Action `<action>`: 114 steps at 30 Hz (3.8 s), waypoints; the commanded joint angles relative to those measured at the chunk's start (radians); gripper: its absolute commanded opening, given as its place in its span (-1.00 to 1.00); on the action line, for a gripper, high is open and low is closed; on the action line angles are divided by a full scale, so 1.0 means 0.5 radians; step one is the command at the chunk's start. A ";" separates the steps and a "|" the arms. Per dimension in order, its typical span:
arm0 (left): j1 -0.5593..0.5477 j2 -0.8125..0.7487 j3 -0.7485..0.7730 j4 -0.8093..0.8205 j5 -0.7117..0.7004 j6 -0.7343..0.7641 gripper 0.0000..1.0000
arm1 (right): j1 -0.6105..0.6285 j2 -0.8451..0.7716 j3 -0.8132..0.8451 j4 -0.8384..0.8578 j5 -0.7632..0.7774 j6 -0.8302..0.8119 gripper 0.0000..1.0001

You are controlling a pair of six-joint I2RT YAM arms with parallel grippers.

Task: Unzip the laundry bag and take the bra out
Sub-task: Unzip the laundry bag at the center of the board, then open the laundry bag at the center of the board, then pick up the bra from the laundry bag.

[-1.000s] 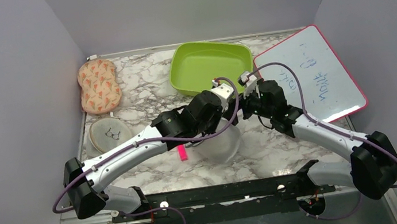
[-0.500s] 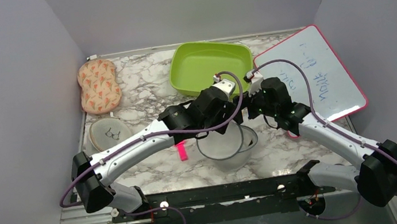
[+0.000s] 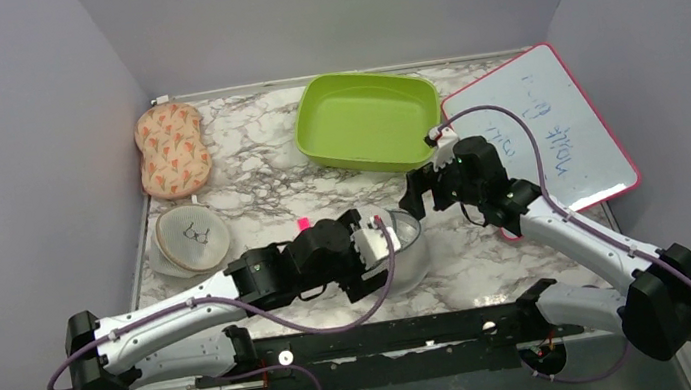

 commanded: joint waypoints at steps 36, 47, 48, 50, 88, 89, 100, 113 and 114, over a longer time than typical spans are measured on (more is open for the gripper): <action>-0.080 0.016 -0.087 0.452 -0.502 0.463 -1.00 | -0.001 -0.305 0.206 -0.360 -0.006 0.068 1.00; 0.125 0.370 0.459 0.096 -0.674 -0.562 -1.00 | 0.000 -0.141 0.446 -0.932 -0.202 0.252 1.00; 0.189 0.399 0.505 0.042 -0.570 -0.662 -1.00 | -0.001 -0.140 0.442 -0.946 -0.210 0.274 1.00; 0.336 0.451 0.565 -0.025 -0.348 -0.827 -1.00 | 0.003 -0.132 0.429 -0.969 -0.229 0.302 1.00; 1.117 0.194 0.096 -0.343 -0.449 -1.259 -1.00 | 0.181 -0.161 0.010 -0.816 0.306 0.843 0.47; 1.120 0.191 0.074 -0.342 -0.461 -1.257 -1.00 | 0.181 -0.159 0.013 -0.819 0.331 0.841 0.46; 1.120 -0.020 0.152 -0.304 -0.455 -1.033 0.43 | 0.181 0.006 0.171 -0.689 0.097 0.535 0.12; 0.800 0.348 0.046 0.315 0.592 -0.678 0.47 | 0.181 0.020 0.212 -0.639 0.060 0.402 -0.46; 0.771 0.401 0.075 0.323 0.587 -0.648 0.46 | 0.181 0.014 0.211 -0.635 0.051 0.396 -0.46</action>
